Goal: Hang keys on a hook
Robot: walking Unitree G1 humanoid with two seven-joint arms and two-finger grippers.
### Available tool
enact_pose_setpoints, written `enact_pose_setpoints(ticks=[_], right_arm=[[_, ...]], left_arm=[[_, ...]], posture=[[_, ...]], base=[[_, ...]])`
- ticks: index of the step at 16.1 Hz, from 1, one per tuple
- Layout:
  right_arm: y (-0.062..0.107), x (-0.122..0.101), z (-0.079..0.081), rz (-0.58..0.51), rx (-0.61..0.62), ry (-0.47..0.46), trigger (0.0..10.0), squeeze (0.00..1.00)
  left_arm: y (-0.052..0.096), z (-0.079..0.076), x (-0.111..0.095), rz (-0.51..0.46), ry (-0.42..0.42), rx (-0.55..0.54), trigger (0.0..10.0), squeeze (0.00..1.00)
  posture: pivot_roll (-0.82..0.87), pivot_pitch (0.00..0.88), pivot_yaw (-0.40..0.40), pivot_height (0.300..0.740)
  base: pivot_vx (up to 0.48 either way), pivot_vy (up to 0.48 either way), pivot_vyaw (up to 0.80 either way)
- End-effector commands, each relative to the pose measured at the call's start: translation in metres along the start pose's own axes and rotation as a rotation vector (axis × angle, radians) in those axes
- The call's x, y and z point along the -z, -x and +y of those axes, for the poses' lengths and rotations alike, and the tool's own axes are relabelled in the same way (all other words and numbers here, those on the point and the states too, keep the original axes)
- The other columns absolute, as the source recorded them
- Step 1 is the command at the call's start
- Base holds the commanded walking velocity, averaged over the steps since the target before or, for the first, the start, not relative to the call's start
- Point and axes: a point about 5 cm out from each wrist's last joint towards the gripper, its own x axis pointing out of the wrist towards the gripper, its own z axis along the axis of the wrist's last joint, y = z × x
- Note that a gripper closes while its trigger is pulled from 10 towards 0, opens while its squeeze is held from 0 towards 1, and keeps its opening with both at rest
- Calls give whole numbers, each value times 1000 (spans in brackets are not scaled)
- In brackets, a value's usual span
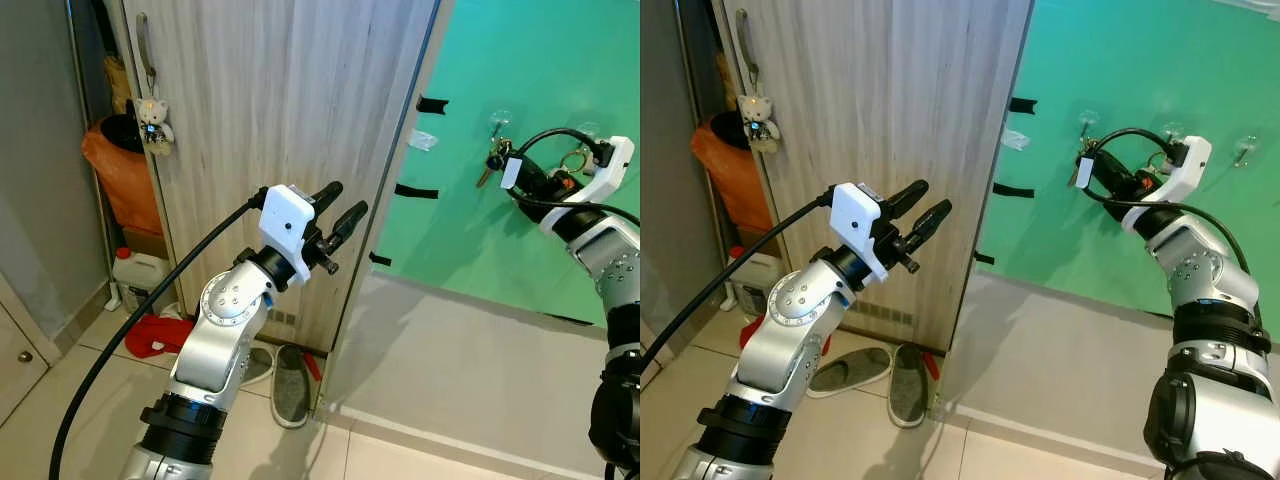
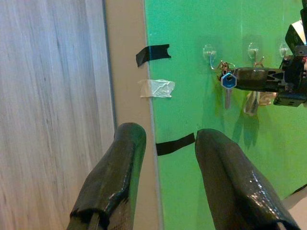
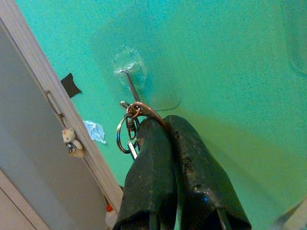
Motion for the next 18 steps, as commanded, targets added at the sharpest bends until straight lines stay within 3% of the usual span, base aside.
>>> enact_pose_setpoints(ticks=[1, 4, 10, 18], right_arm=[[-2, -11, 1, -29, -5, 15, 0, 0], [-2, -7, -2, 3, 19, -17, 0, 0], [-3, -9, 2, -5, -11, 37, 0, 0], [5, -19, 10, 12, -117, 208, 0, 0]], left_arm=[[-5, -4, -3, -2, -11, 24, 10000, 0], [-4, -4, -2, -1, -8, 21, 10000, 0], [-4, -4, -2, -2, -6, 17, 10000, 0], [-3, -2, -2, 2, -8, 8, 10000, 0]], posture=[[-37, 0, -113, 740], [-35, 0, -116, 740], [-38, 0, -115, 740], [-37, 0, -117, 740]], base=[[0, 0, 0], [0, 0, 0], [0, 0, 0], [0, 0, 0]])
